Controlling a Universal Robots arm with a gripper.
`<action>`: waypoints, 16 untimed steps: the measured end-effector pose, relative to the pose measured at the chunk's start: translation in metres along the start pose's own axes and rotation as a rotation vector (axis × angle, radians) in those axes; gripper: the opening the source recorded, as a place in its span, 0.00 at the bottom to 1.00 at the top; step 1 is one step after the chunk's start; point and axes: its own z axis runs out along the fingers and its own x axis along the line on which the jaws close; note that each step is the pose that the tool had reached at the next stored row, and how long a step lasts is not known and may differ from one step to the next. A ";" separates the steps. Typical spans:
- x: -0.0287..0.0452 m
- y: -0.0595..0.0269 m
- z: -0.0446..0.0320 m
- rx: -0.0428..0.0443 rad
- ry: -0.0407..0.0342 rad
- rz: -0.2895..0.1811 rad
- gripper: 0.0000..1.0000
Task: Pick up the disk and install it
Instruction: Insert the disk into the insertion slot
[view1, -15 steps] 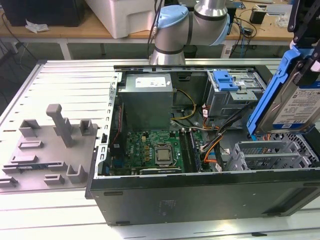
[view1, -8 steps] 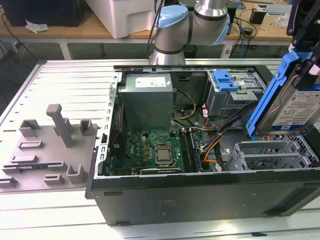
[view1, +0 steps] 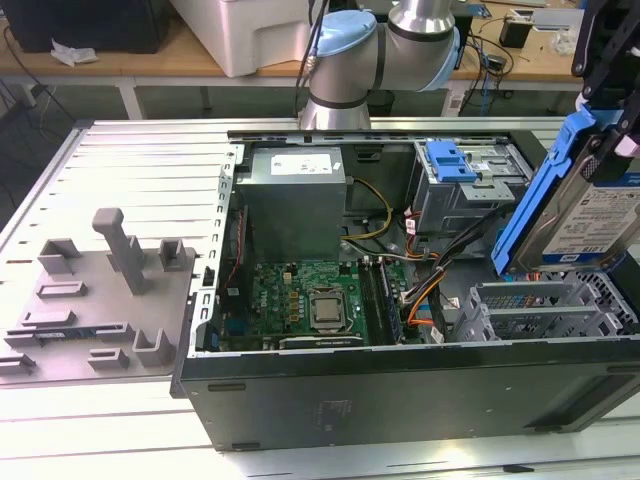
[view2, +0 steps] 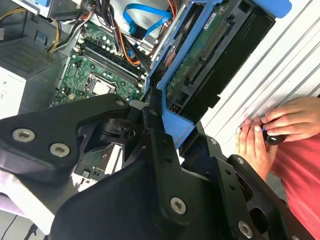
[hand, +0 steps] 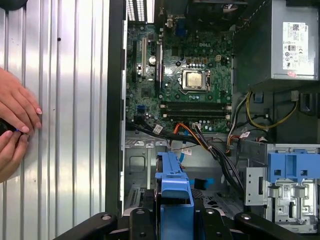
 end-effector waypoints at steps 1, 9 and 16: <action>0.0001 0.0000 0.0003 0.0000 -0.0004 0.000 0.37; 0.0020 -0.0002 0.0052 0.0001 -0.0053 0.000 0.37; 0.0039 -0.0002 0.0089 0.0001 -0.0092 0.000 0.37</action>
